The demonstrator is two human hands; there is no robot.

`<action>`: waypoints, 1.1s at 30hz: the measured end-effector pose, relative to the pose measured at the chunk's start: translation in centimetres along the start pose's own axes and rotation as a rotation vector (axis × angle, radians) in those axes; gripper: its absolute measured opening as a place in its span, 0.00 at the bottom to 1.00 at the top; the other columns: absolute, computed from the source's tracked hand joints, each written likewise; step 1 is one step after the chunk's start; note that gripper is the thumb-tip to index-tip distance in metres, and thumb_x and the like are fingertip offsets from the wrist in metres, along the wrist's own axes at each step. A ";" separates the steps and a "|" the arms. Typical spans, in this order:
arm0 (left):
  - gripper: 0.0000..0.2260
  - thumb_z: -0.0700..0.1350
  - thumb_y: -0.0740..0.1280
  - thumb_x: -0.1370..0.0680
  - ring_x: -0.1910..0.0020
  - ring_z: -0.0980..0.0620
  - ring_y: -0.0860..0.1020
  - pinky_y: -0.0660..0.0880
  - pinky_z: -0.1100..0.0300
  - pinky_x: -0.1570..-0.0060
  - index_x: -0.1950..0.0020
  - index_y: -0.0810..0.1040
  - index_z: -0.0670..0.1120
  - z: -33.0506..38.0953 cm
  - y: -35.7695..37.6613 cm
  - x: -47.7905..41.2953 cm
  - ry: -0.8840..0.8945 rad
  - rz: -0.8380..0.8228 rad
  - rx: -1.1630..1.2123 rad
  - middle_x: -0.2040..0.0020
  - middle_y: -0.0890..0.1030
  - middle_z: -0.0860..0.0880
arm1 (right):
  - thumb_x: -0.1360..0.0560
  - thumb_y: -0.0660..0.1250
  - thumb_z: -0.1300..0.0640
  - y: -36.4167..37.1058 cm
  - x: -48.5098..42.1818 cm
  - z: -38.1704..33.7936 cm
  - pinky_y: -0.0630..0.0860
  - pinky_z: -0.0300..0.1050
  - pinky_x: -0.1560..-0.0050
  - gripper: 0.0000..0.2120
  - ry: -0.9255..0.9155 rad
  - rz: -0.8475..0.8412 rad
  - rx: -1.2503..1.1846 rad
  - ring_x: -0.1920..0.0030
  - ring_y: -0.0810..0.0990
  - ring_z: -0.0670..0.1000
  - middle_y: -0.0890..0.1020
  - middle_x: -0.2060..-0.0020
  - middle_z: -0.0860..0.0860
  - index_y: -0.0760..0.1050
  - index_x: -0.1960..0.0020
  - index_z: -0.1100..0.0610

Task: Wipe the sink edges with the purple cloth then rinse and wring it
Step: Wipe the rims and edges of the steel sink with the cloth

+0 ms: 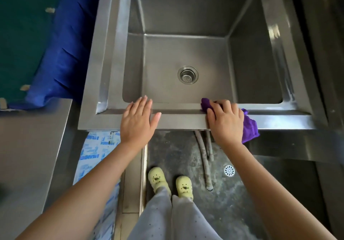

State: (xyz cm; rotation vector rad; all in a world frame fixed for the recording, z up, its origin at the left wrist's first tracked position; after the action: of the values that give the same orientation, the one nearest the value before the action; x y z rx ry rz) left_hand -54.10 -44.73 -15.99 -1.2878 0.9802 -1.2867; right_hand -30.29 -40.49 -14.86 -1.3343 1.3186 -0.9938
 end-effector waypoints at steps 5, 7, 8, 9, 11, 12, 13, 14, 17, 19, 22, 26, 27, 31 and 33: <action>0.31 0.58 0.41 0.22 0.27 0.49 0.64 0.56 0.53 0.29 0.29 0.67 0.42 0.0 -0.1 0.0 -0.011 0.017 0.011 0.28 0.68 0.45 | 0.23 0.55 0.48 0.7 0.5 -5.5 0.70 0.50 0.57 0.13 -0.049 0.002 0.073 0.59 0.74 0.58 0.78 0.60 0.53 0.75 0.54 0.54; 0.31 0.57 0.41 0.21 0.28 0.48 0.65 0.56 0.53 0.29 0.29 0.68 0.42 0.1 -0.2 0.0 -0.012 0.024 0.018 0.28 0.69 0.45 | 0.24 0.57 0.49 1.2 0.6 -8.6 0.69 0.50 0.58 0.11 -0.124 -0.008 0.063 0.60 0.74 0.58 0.78 0.60 0.52 0.74 0.55 0.54; 0.31 0.57 0.41 0.21 0.28 0.48 0.65 0.56 0.53 0.29 0.29 0.68 0.42 0.1 -0.3 0.0 -0.011 0.028 0.021 0.28 0.69 0.45 | 0.24 0.57 0.50 1.4 0.6 -9.8 0.69 0.50 0.59 0.11 -0.156 0.001 0.046 0.61 0.74 0.58 0.78 0.61 0.52 0.74 0.56 0.54; 0.31 0.58 0.40 0.21 0.28 0.48 0.65 0.56 0.53 0.29 0.29 0.68 0.42 0.1 -0.3 0.0 -0.011 0.032 0.021 0.28 0.69 0.45 | 0.24 0.57 0.50 1.6 0.6 -10.6 0.69 0.50 0.59 0.10 -0.179 0.010 0.025 0.61 0.74 0.58 0.78 0.61 0.52 0.74 0.56 0.54; 0.32 0.58 0.39 0.22 0.27 0.49 0.64 0.56 0.53 0.29 0.29 0.67 0.42 0.1 -0.2 0.1 -0.011 0.031 0.020 0.28 0.68 0.45 | 0.23 0.56 0.51 1.7 0.8 -10.8 0.69 0.50 0.59 0.11 -0.209 0.029 -0.003 0.61 0.73 0.57 0.77 0.61 0.52 0.73 0.56 0.55; 0.32 0.58 0.39 0.22 0.27 0.49 0.63 0.56 0.53 0.28 0.29 0.67 0.42 0.1 -0.2 0.1 -0.013 0.031 0.024 0.27 0.67 0.45 | 0.23 0.56 0.50 1.7 0.8 -10.5 0.68 0.50 0.60 0.11 -0.222 0.040 -0.001 0.61 0.73 0.57 0.77 0.61 0.52 0.73 0.56 0.54; 0.33 0.59 0.39 0.23 0.27 0.49 0.63 0.56 0.53 0.28 0.28 0.67 0.43 0.0 -0.2 0.1 -0.012 0.031 0.029 0.27 0.67 0.45 | 0.23 0.56 0.50 1.7 0.8 -9.9 0.67 0.50 0.60 0.11 -0.231 0.050 0.006 0.62 0.72 0.57 0.77 0.61 0.51 0.73 0.56 0.54; 0.33 0.59 0.39 0.23 0.26 0.49 0.62 0.55 0.53 0.28 0.28 0.66 0.43 0.0 -0.2 0.0 -0.012 0.027 0.036 0.27 0.66 0.45 | 0.23 0.56 0.50 1.6 0.8 -9.2 0.66 0.50 0.60 0.11 -0.231 0.058 0.015 0.62 0.72 0.57 0.77 0.61 0.51 0.73 0.57 0.54; 0.32 0.60 0.40 0.23 0.24 0.50 0.57 0.49 0.54 0.26 0.26 0.62 0.44 0.5 -0.3 -0.3 -0.034 -0.019 0.045 0.24 0.61 0.46 | 0.23 0.56 0.50 1.2 0.4 -6.1 0.67 0.51 0.58 0.11 -0.183 0.055 0.051 0.60 0.73 0.57 0.78 0.59 0.51 0.73 0.57 0.54; 0.32 0.60 0.40 0.23 0.24 0.50 0.53 0.44 0.56 0.26 0.25 0.58 0.44 2.0 -0.2 -0.4 -0.007 -0.053 0.057 0.23 0.57 0.46 | 0.23 0.55 0.50 0.9 0.1 -3.5 0.67 0.51 0.57 0.12 -0.152 0.039 0.066 0.59 0.73 0.57 0.78 0.58 0.51 0.73 0.56 0.54; 0.33 0.61 0.37 0.23 0.24 0.50 0.53 0.42 0.56 0.26 0.24 0.56 0.43 6.3 0.4 -0.6 0.108 -0.053 0.049 0.23 0.56 0.45 | 0.23 0.56 0.50 0.1 -0.1 -0.1 0.67 0.50 0.58 0.11 -0.104 0.066 0.096 0.59 0.73 0.57 0.77 0.60 0.51 0.73 0.57 0.54; 0.28 0.58 0.44 0.19 0.23 0.50 0.53 0.44 0.55 0.25 0.24 0.56 0.43 11.2 1.1 -1.3 0.157 -0.081 0.062 0.23 0.56 0.45 | 0.23 0.55 0.51 -0.3 -0.3 2.7 0.67 0.52 0.56 0.12 -0.066 0.057 0.092 0.58 0.73 0.58 0.77 0.59 0.52 0.73 0.57 0.56; 0.27 0.57 0.45 0.19 0.23 0.50 0.52 0.44 0.55 0.25 0.24 0.55 0.43 12.2 1.2 -1.4 0.165 -0.083 0.062 0.23 0.56 0.44 | 0.23 0.55 0.52 -0.5 -0.4 3.4 0.67 0.52 0.56 0.12 -0.061 0.062 0.090 0.58 0.73 0.58 0.77 0.59 0.53 0.73 0.57 0.56; 0.26 0.55 0.45 0.18 0.23 0.49 0.52 0.44 0.55 0.26 0.24 0.54 0.43 15.3 1.4 -1.7 0.173 -0.084 0.045 0.23 0.55 0.44 | 0.22 0.53 0.51 -1.1 -0.8 7.3 0.68 0.53 0.54 0.13 -0.014 0.032 0.079 0.55 0.73 0.59 0.77 0.57 0.54 0.73 0.55 0.56; 0.26 0.55 0.44 0.18 0.23 0.49 0.52 0.43 0.55 0.26 0.24 0.54 0.43 16.2 1.5 -2.0 0.168 -0.082 0.039 0.23 0.55 0.44 | 0.22 0.52 0.51 -1.4 -1.1 9.4 0.67 0.53 0.53 0.14 -0.001 0.018 0.091 0.54 0.72 0.59 0.77 0.56 0.54 0.72 0.54 0.57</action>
State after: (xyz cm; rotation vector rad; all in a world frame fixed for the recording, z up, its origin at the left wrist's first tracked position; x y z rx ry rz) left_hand -38.06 -41.21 -16.23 -1.2152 1.0223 -1.4897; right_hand -20.96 -38.62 -15.19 -1.2514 1.2674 -1.0285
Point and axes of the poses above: each hand's wrist, its own x-axis away from the middle knuckle, its own y-axis out of the palm, z = x × y, the point moved 4 cm from there along -x, towards the middle knuckle
